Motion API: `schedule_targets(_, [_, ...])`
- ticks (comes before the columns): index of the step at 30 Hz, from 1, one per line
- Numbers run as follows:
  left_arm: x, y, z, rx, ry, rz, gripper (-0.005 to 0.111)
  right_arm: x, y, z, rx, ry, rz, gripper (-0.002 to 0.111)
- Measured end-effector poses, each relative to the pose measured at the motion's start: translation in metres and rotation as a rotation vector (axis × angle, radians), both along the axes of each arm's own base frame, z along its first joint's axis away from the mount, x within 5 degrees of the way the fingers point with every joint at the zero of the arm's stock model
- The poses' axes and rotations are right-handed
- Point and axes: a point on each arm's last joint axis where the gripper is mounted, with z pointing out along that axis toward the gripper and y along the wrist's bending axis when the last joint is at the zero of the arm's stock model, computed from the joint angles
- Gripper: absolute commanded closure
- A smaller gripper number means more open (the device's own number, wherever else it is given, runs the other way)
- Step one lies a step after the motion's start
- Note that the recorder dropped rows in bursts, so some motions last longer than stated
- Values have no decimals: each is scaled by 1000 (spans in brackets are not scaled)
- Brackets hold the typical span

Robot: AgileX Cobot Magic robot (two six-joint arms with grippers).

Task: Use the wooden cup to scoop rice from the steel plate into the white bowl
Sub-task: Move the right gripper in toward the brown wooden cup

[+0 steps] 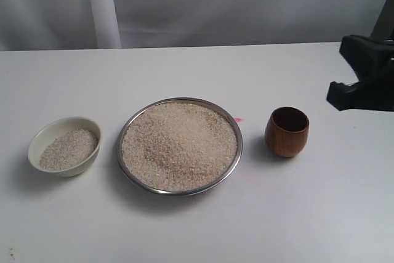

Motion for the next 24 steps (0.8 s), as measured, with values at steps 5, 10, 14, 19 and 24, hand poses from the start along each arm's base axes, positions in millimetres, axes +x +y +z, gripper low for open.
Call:
schedule_targets(5, [0, 0, 0, 0, 0, 0, 107, 10, 4, -33, -23, 33, 2, 108])
schedule_targets(10, [0, 0, 0, 0, 0, 0, 107, 4, 0, -67, -31, 74, -15, 108])
schedule_targets(14, [0, 0, 0, 0, 0, 0, 107, 5, -2, -88, -86, 103, -29, 108])
schedule_targets(19, [0, 0, 0, 0, 0, 0, 107, 13, 0, -112, -154, 169, -27, 108])
schedule_targets(24, [0, 0, 0, 0, 0, 0, 107, 17, 2, -137, -226, 251, -15, 108])
